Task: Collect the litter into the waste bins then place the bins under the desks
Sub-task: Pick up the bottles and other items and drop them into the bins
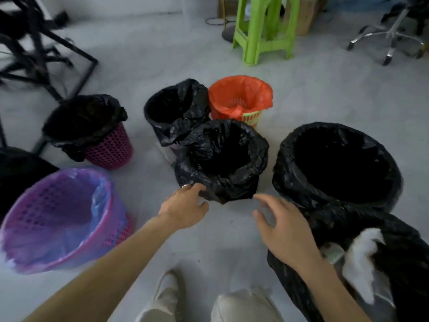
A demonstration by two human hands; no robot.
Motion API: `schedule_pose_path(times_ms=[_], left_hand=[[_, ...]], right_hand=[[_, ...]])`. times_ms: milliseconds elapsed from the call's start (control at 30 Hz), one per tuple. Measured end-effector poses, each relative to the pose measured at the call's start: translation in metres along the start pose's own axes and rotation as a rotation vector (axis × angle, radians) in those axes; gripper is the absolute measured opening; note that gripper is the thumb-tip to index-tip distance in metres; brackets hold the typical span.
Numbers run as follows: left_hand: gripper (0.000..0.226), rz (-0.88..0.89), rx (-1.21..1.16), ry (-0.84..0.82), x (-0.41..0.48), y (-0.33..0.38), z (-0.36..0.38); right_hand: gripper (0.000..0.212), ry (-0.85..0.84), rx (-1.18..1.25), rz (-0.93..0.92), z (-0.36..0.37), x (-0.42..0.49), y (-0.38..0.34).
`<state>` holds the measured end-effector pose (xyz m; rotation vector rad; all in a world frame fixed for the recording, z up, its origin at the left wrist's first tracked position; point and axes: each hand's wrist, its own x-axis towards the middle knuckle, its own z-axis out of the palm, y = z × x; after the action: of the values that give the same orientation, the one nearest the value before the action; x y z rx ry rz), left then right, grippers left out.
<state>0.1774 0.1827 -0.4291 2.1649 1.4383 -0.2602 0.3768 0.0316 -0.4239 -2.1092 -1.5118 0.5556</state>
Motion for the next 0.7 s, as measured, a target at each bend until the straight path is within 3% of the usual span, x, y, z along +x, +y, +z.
schedule_pose_path(times_ms=[133,367,533,700], left_hand=[[0.052,-0.177,-0.1,0.082,0.013,-0.074,-0.01],[0.056,-0.344,-0.191,0.053,0.045,-0.161,0.018],[0.056,-0.383,-0.257,-0.01,0.089,-0.202,0.062],[0.062,-0.37,-0.24,-0.079,0.125,-0.228,0.099]], right_hand=[[0.041,-0.136,-0.029,-0.152,0.039,0.048,-0.048],[0.045,-0.415,-0.15,-0.249,0.135,0.108,-0.099],[0.047,-0.649,-0.248,-0.185,0.222,0.157,-0.11],[0.048,-0.719,-0.217,-0.07,0.301,0.209,-0.106]])
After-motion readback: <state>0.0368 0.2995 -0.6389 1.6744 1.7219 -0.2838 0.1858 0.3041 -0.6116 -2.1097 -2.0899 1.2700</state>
